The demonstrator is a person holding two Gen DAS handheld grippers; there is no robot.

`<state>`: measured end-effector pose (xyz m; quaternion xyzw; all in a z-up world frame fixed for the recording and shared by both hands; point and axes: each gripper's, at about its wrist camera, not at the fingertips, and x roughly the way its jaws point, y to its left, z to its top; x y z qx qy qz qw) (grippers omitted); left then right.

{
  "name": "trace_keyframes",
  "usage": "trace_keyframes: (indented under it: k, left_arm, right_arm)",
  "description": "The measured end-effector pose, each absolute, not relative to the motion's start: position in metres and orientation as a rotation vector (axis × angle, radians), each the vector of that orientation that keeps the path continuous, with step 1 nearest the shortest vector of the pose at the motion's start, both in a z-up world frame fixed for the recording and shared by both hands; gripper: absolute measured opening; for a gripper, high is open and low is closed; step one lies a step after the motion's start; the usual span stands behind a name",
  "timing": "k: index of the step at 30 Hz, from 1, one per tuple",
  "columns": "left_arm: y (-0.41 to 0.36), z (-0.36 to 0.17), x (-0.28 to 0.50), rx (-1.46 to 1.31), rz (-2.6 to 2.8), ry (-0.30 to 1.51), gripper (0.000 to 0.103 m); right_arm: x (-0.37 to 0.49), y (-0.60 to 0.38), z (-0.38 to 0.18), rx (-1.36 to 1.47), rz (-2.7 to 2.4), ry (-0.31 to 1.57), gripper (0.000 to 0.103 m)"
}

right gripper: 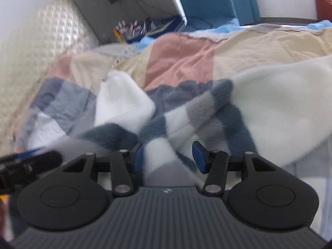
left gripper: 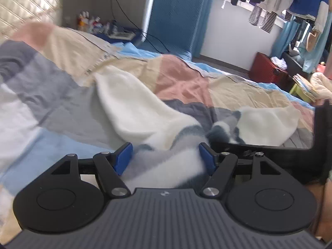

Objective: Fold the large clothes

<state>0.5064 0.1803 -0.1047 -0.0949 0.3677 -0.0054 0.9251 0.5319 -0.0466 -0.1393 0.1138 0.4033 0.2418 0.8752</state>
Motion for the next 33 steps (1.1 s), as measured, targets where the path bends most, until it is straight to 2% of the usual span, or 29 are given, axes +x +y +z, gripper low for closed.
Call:
trace_keyframes:
  k: [1, 2, 3, 5, 6, 16, 20, 26, 33]
  left_arm:
    - [0.179, -0.107, 0.511, -0.184, -0.017, 0.758, 0.066]
    - [0.18, -0.109, 0.515, -0.179, -0.018, 0.759, 0.05]
    - [0.182, -0.109, 0.517, -0.192, -0.011, 0.768, 0.034]
    - [0.185, -0.107, 0.514, -0.232, -0.008, 0.758, 0.026]
    - [0.187, -0.103, 0.51, -0.239, -0.019, 0.741, 0.023]
    - [0.214, -0.016, 0.39, -0.392, -0.049, 0.445, 0.017]
    - [0.216, -0.005, 0.326, -0.471, -0.049, 0.39, 0.015]
    - [0.219, -0.045, 0.236, -0.652, 0.044, 0.448, 0.01]
    - [0.201, -0.117, 0.191, -0.661, 0.168, 0.73, 0.007]
  right_arm:
    - [0.534, -0.042, -0.143, 0.215, 0.503, 0.852, 0.048]
    - [0.536, -0.04, -0.145, 0.201, 0.508, 0.852, 0.029]
    - [0.535, -0.039, -0.145, 0.188, 0.514, 0.854, 0.02]
    - [0.528, -0.037, -0.138, 0.144, 0.486, 0.844, 0.011]
    - [0.525, -0.041, -0.132, 0.142, 0.478, 0.827, 0.011]
    - [0.41, -0.144, -0.027, 0.129, 0.314, 0.511, 0.009]
    - [0.348, -0.194, 0.005, 0.113, 0.206, 0.393, 0.009]
    - [0.254, -0.271, 0.006, 0.179, 0.055, 0.327, 0.009]
    - [0.195, -0.322, -0.065, 0.291, -0.069, 0.529, 0.01]
